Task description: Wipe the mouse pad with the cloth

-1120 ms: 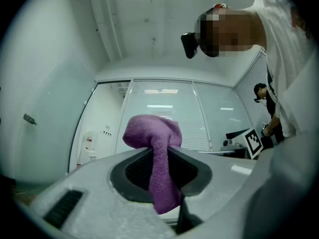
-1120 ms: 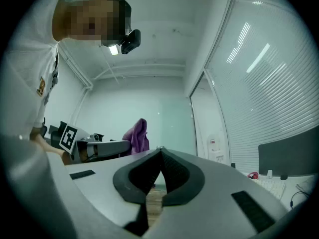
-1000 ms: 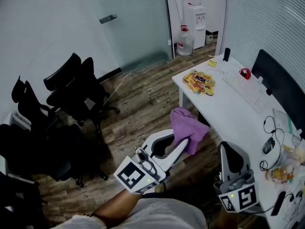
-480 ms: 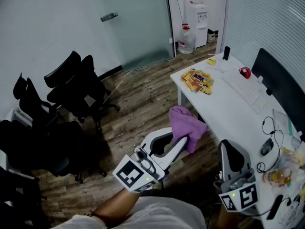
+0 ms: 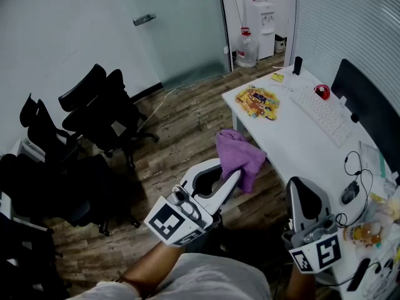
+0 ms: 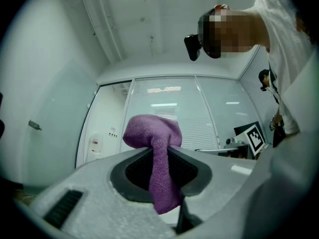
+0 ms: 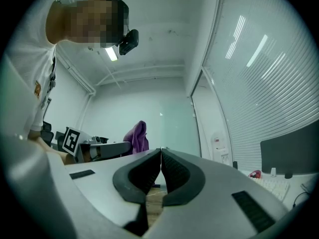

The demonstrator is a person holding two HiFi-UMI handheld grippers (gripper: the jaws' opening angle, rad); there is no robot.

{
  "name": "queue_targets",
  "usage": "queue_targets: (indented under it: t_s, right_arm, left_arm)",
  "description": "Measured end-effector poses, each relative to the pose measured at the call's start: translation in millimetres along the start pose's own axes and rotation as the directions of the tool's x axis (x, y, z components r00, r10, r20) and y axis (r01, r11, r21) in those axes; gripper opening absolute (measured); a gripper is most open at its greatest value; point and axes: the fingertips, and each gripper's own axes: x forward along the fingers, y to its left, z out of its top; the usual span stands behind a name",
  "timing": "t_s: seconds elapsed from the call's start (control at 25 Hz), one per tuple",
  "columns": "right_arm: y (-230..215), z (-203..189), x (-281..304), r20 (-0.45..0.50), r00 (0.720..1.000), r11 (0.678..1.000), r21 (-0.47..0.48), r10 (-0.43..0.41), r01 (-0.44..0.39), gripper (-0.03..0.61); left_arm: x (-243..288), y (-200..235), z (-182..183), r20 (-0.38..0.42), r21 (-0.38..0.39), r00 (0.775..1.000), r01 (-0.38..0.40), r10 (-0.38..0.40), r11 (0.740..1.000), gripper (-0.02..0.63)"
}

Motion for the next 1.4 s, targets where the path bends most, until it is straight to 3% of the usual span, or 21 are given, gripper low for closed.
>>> queue_targets:
  t_s: [0.48,0.92,1.4]
  right_arm:
    - [-35,-17,39,-0.027,0.999,1.0,-0.022,-0.022,0.021,0.011]
    - [-79,-44,118,-0.07,0.995,0.998,-0.018,-0.065,0.064,0.011]
    - [-120,-77,208,-0.135,0.979,0.988,-0.022,-0.154,0.153,0.011]
  left_arm:
    - [30,48,-16,0.014,-0.002,1.0,0.002,-0.002,1.0,0.081]
    - [76,134,-34,0.016,-0.016,0.999,0.03,-0.03,0.999,0.081]
    - [128,230,-56,0.001,-0.047,0.994,0.111,-0.111,0.993,0.081]
